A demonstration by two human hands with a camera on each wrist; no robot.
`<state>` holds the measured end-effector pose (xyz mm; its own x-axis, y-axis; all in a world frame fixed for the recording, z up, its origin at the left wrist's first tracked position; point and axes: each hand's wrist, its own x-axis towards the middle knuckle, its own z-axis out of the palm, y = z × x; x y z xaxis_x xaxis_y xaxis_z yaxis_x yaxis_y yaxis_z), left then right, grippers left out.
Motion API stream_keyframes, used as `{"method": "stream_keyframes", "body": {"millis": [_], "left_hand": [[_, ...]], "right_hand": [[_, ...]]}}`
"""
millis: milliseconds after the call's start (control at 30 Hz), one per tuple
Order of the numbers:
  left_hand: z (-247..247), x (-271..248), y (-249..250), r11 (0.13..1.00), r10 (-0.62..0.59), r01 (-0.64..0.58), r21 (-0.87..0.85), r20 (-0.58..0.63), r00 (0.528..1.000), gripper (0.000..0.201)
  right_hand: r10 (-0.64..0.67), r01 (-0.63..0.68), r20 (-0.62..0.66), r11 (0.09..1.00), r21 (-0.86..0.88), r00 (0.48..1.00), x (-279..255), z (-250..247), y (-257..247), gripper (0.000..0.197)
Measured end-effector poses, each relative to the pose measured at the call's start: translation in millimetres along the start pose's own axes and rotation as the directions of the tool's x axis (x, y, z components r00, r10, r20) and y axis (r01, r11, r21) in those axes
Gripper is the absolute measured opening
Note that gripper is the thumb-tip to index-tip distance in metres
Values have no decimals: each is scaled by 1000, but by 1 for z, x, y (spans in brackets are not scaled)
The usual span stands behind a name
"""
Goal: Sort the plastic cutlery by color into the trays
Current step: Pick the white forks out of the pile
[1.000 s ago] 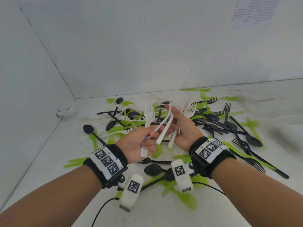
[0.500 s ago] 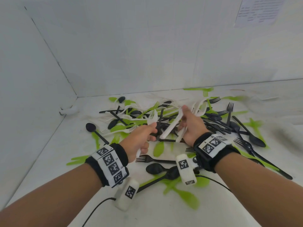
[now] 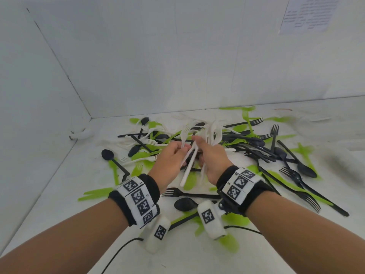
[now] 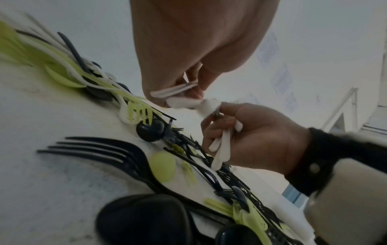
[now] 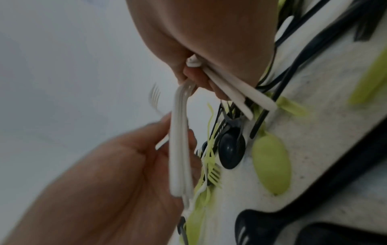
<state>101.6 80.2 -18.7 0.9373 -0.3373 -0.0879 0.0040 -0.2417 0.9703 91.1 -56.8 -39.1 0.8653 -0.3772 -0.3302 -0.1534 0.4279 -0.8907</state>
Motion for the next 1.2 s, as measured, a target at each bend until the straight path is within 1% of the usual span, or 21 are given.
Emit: {"method": "stream_keyframes", "body": {"millis": [33,100,167,200,267,333,367,433,467,500,600,633,700,800,900,933,1000,1033,1133,1200], "left_hand": [[-2,0,-1,1000,-14,14,10,-14,1000,22],[-7,1,-2,997,-69,68,-23,-46,997,26],[-13,3,0,990,-130,127,-59,-49,990,29],[-15,4,0,985,-157,156,-76,-14,987,29],[-18,3,3,972,-189,203,-116,121,974,29],[-17,1,6,969,-186,219,-111,253,949,27],[-16,0,8,969,-184,223,-104,293,938,27],[-15,-2,12,965,-184,236,-117,340,922,26],[-16,-3,14,961,-184,243,-129,355,917,27],[-17,-3,14,959,-190,252,-130,365,911,28],[-22,-4,14,954,-217,278,-110,383,898,37],[-23,-3,13,957,-214,272,-104,383,899,39],[-26,-1,12,961,-181,245,-128,374,909,37],[-26,1,18,960,-114,198,-196,374,920,30],[-21,1,24,921,-95,230,-315,391,915,33],[-19,1,25,911,-89,239,-336,406,909,34],[-14,1,26,913,-70,230,-337,426,902,35],[-12,1,27,917,-63,219,-334,420,905,36],[-8,2,26,935,-44,167,-312,365,930,44],[-6,3,23,952,-46,136,-273,312,949,41]], "right_hand": [[7,-7,-27,1000,7,1000,3,-4,-1,38],[9,-7,-48,999,45,999,8,-11,-3,49],[-33,33,2,997,67,999,9,-17,-7,58],[-58,55,57,996,63,997,8,-17,-9,59],[-107,98,151,993,64,983,3,-13,-11,55],[-137,136,168,991,14,976,-1,-7,-6,53],[-145,151,163,988,-25,976,-2,-4,-4,50],[-145,157,181,986,-53,973,-5,-2,-4,38],[-137,149,198,988,-45,971,-6,-3,-4,37],[-127,140,217,989,-44,968,-5,-4,-4,38],[-140,158,242,986,-58,960,-4,-6,-2,55],[-144,163,246,985,-58,959,-5,-6,-4,53],[-149,163,251,986,-34,956,-6,-8,-7,46],[-152,162,245,987,-20,958,-6,-7,-8,52],[-188,195,206,981,-10,960,-9,0,-6,69],[-180,186,192,983,-12,965,-10,2,-6,68],[-154,160,190,987,-17,970,-11,4,-5,53],[-141,150,194,988,-32,971,-12,5,-5,46],[-144,167,217,982,-90,965,-13,8,-1,35],[-146,170,238,982,-81,960,-16,9,-1,29]]}}
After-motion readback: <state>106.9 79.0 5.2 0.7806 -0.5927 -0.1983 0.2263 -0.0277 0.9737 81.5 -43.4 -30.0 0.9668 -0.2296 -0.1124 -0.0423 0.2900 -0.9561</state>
